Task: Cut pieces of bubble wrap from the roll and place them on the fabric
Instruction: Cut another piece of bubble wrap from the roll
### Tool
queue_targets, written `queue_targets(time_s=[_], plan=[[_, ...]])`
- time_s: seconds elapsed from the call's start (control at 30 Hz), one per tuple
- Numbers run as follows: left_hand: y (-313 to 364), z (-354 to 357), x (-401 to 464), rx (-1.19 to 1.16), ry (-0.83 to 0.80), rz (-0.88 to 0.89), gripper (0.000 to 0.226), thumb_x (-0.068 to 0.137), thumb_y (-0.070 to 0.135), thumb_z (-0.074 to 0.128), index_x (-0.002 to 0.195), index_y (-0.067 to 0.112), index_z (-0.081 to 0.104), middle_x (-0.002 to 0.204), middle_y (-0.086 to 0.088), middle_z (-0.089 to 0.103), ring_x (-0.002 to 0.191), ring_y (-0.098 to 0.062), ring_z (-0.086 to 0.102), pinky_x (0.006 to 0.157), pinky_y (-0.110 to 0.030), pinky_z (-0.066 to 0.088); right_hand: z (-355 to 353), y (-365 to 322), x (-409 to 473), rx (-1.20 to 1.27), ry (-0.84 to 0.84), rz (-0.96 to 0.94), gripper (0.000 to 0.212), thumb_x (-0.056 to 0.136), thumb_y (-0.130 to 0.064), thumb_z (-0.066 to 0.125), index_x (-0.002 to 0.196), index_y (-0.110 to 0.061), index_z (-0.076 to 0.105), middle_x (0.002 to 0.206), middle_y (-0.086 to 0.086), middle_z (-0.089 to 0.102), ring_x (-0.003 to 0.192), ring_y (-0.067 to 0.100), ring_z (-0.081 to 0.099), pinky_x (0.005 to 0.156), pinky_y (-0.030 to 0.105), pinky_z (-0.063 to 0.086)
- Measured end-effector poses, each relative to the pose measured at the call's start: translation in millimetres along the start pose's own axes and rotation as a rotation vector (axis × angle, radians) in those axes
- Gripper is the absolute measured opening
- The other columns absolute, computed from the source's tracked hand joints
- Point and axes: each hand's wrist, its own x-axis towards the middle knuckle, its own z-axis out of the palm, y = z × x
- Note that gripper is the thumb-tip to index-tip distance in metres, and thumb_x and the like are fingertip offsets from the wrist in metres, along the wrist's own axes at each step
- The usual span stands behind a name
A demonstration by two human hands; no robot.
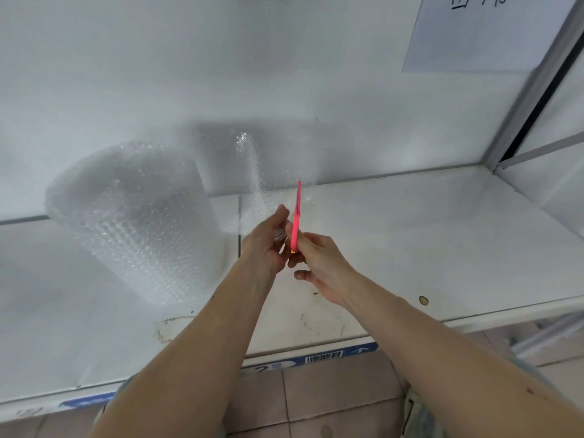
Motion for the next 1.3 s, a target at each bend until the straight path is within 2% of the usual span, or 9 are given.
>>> queue_targets(time_s=[0.13,0.5,0.63,0.77,0.97,1.07,1.17,1.23,1.3], plan=[[-1,0,-1,-0.008,-0.012,-0.003,0.022,0.071,0.028,0.085,0.084,0.016,0.072,0.085,0.0,0.069,0.084,-0.02,0.066,0.071,-0.035,0.052,0,0,1,0.003,0.006,0.009,0.043,0.089,-0.056,0.06,0.082,-0.014,0.065,0.08,0.006,0.061,0.068,0.014,0.054,0.06,0.029,0.043],[0,2,-4,-0.023,-0.025,0.021,0.028,0.068,0.017,0.087,0.089,0.013,0.069,0.062,0.0,0.064,0.066,-0.017,0.063,0.063,-0.034,0.047,-3,-4,4,0.017,0.033,0.007,0.042,0.087,-0.057,0.063,0.076,-0.016,0.064,0.077,0.004,0.059,0.066,0.014,0.055,0.06,0.029,0.043],[1,1,-4,-0.028,-0.04,0.032,0.027,0.07,0.017,0.085,0.09,0.012,0.068,0.061,0.0,0.063,0.068,-0.017,0.062,0.075,-0.036,0.05,-2,-3,5,0.013,0.029,0.005,0.042,0.087,-0.055,0.064,0.079,-0.014,0.064,0.077,0.003,0.06,0.066,0.013,0.055,0.061,0.03,0.043],[0,2,-8,-0.032,-0.042,0.01,0.026,0.07,0.017,0.085,0.09,0.012,0.07,0.066,-0.001,0.064,0.065,-0.017,0.06,0.054,-0.031,0.048,-2,-5,4,0.016,0.03,-0.002,0.043,0.087,-0.057,0.062,0.074,-0.017,0.065,0.077,0.003,0.06,0.066,0.014,0.055,0.061,0.03,0.043],[2,3,-12,-0.035,-0.053,0.018,0.011,0.076,0.011,0.076,0.081,0.01,0.067,0.07,-0.004,0.064,0.063,-0.018,0.06,0.058,-0.033,0.045,-3,-6,6,0.019,0.046,-0.017,0.042,0.088,-0.055,0.064,0.073,-0.016,0.065,0.073,0.002,0.06,0.065,0.014,0.054,0.06,0.03,0.043],[6,4,-8,-0.045,-0.083,0.0,0.017,0.076,0.022,0.077,0.088,0.012,0.07,0.092,0.003,0.07,0.084,-0.016,0.064,0.069,-0.034,0.047,-2,-3,5,0.001,0.043,-0.01,0.041,0.089,-0.054,0.063,0.079,-0.014,0.064,0.075,0.003,0.059,0.065,0.013,0.054,0.058,0.028,0.043],[7,7,-6,-0.038,-0.053,-0.026,0.054,0.066,0.036,0.087,0.113,0.015,0.071,0.121,0.002,0.067,0.116,-0.017,0.06,0.065,-0.034,0.053,-2,-1,4,-0.02,0.031,-0.012,0.042,0.088,-0.055,0.062,0.081,-0.014,0.067,0.078,0.002,0.061,0.067,0.013,0.055,0.059,0.029,0.045],[6,7,-6,-0.064,0.002,-0.028,0.062,0.061,0.029,0.091,0.117,0.012,0.07,0.12,-0.002,0.066,0.114,-0.02,0.062,0.054,-0.032,0.054,-2,0,3,-0.028,0.023,-0.012,0.044,0.088,-0.057,0.062,0.084,-0.014,0.069,0.078,0.001,0.061,0.068,0.013,0.055,0.06,0.029,0.045],[5,8,-6,-0.078,0.024,-0.015,0.061,0.061,0.024,0.092,0.116,0.011,0.07,0.118,-0.003,0.067,0.11,-0.02,0.064,0.063,-0.035,0.056,-2,-2,3,-0.015,0.023,-0.003,0.043,0.087,-0.059,0.062,0.078,-0.017,0.068,0.076,0.002,0.06,0.067,0.013,0.054,0.061,0.03,0.044]])
